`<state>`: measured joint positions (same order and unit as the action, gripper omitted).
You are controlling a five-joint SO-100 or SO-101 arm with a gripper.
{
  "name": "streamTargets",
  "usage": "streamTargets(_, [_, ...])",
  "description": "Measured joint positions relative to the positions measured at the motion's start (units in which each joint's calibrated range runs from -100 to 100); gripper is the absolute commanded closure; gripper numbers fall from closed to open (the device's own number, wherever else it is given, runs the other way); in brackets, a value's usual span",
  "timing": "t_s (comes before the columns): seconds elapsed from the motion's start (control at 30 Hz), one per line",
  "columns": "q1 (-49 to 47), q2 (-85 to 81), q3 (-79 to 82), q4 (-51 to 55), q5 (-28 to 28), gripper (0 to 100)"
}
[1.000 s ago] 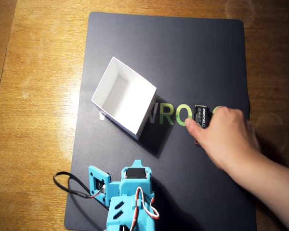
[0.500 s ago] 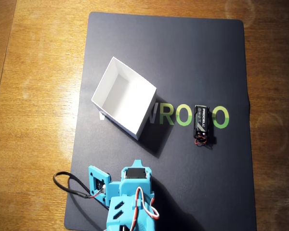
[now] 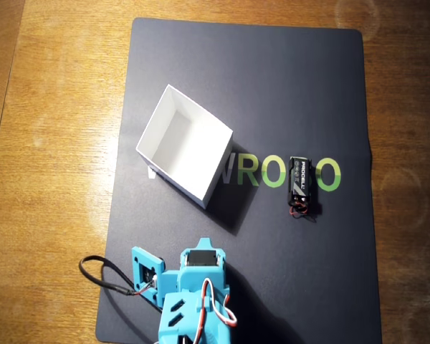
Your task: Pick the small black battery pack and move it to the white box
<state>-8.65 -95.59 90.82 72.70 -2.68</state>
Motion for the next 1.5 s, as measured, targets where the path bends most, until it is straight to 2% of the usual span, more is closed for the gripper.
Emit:
streamTargets(1.37, [-0.49, 0.34, 0.18, -0.26, 0.00, 99])
streamTargets(1.5, [-0.49, 1.10, -0.18, 0.09, 2.89, 99])
